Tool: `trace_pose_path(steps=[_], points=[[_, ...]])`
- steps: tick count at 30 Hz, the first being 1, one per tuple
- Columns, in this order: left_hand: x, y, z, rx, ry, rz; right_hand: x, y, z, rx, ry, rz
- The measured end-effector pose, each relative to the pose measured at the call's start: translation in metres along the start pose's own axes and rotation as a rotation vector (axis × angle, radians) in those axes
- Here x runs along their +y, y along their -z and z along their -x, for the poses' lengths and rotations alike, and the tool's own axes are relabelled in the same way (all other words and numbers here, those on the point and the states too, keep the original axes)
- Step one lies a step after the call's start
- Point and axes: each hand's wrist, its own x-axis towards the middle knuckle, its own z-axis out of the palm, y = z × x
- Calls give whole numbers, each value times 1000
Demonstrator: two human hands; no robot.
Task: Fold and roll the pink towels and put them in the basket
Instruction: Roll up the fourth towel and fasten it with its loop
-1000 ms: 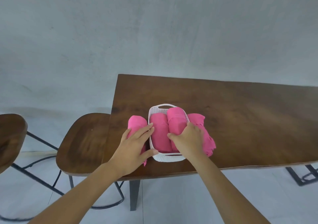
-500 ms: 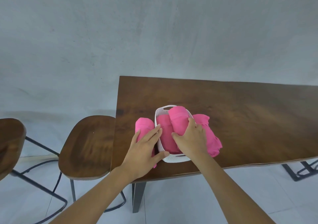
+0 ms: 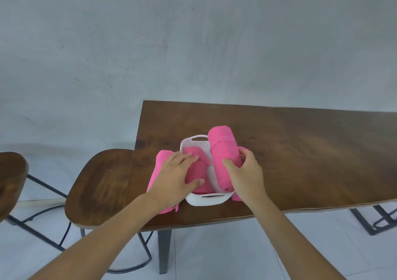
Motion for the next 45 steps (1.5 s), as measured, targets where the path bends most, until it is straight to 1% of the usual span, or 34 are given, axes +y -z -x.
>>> trace_pose_path(steps=[3,7,9,12,15,17,19,23,25,26,28,31,33,38,41,43,45], points=[[12,2,-17,-25,22,-93,5,20,-4,-49,-26,-129],[23,-5,-30,-192,146,-261,16,43,-11,-86,-22,-199],[31,-7,-33,-165,172,-285,24,54,-14,-96,-12,-220],[43,-14,-38,-147,145,-271,36,67,-18,-110,-15,-247],[49,-23,-40,-142,215,-201,46,77,-20,-127,-24,-274],[52,-28,-42,-117,247,-203,52,83,-21,-149,-22,-294],[56,-31,-44,-145,257,-190,57,87,-22,-176,-19,-299],[62,-34,-47,-149,278,-46,67,95,-22,-214,-17,-317],[62,-35,-48,-128,287,-40,72,99,-21,-231,-10,-351],[62,-36,-48,-119,329,-38,75,100,-21,-240,-8,-367],[60,-40,-52,-124,485,-7,78,102,-21,-256,-1,-381],[54,-43,-61,-232,713,100,79,103,-21,-266,5,-379],[52,-43,-64,-275,803,191,79,102,-22,-273,2,-384],[54,-49,-69,-207,848,343,75,98,-22,-276,-7,-391],[53,-44,-69,-151,938,586,70,93,-21,-276,-8,-414],[57,-36,-68,-117,927,717,65,91,-18,-276,-6,-430],[64,-27,-67,-72,875,771,59,88,-15,-265,-6,-449]])
